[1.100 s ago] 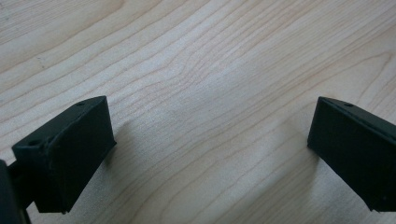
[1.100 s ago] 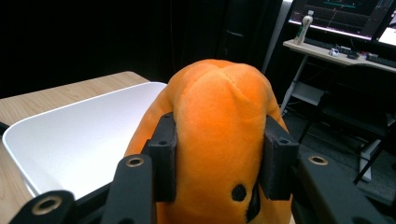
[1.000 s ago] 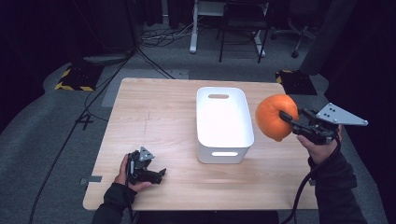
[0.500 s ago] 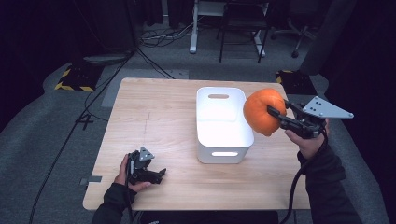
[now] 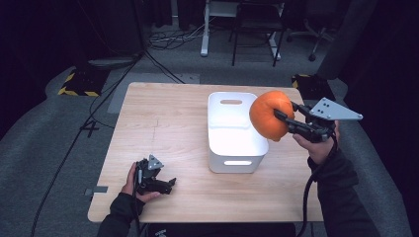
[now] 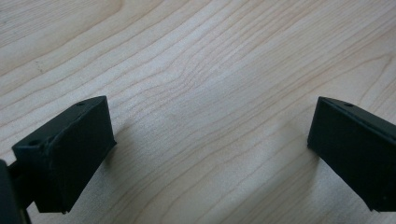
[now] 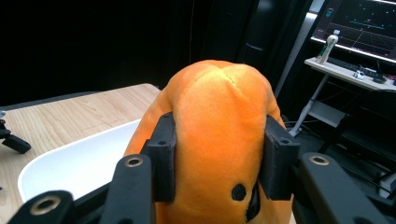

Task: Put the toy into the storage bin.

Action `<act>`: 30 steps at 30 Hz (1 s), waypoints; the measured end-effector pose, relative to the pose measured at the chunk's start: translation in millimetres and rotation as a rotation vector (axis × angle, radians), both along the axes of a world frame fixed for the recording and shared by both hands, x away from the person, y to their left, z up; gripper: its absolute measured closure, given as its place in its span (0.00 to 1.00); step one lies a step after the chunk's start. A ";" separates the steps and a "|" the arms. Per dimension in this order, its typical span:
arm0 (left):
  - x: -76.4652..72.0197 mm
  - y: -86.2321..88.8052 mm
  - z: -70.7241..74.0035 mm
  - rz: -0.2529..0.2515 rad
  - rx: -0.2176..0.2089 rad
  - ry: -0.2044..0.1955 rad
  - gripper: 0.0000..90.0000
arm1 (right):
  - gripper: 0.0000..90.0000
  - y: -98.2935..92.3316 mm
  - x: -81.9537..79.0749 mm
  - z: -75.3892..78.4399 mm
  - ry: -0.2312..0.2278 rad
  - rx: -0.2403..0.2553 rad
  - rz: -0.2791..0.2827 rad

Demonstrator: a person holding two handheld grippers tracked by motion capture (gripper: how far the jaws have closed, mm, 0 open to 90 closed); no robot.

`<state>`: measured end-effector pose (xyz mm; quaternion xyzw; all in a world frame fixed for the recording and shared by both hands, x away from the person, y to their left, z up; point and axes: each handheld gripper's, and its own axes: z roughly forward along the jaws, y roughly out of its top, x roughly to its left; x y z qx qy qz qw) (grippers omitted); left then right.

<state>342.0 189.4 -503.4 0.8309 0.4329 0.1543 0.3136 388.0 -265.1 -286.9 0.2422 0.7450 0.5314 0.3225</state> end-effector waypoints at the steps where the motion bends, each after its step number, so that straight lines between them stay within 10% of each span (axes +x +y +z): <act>1: 0.1 0.0 0.0 -0.001 0.000 0.000 0.01 | 0.62 1.0 0.4 0.3 0.001 -0.001 0.001; 30: -1.6 -0.4 -0.7 0.011 -0.008 -0.002 0.01 | 0.62 29.8 9.1 -8.5 0.026 0.000 0.049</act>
